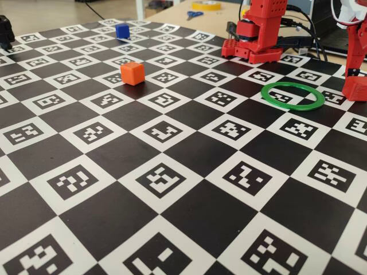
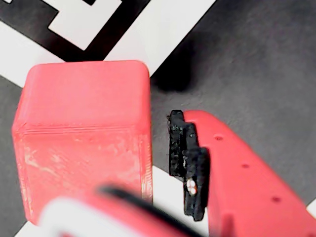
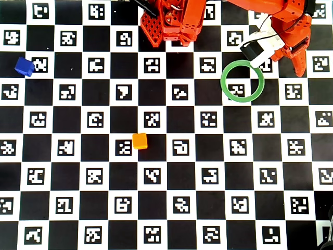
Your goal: Grab the red cube then put it in the green circle then put the blue cube on top and finally the orange cube on top
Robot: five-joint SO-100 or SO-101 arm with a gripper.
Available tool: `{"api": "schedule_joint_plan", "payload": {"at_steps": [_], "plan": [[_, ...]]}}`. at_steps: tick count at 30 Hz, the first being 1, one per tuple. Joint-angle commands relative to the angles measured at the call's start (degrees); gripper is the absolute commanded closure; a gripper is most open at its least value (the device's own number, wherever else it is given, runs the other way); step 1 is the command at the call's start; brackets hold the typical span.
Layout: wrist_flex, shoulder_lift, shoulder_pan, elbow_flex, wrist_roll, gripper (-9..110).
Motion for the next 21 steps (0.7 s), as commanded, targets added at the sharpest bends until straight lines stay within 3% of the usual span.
{"api": "schedule_joint_plan", "payload": {"at_steps": [1,12,21], "plan": [[-0.44,1.14,-0.26,-1.67,-0.7,47],[-1.05,1.14,-0.18,-1.67,-1.41,58],[-1.58,0.62,0.35,-1.49,-0.53,83]]}}
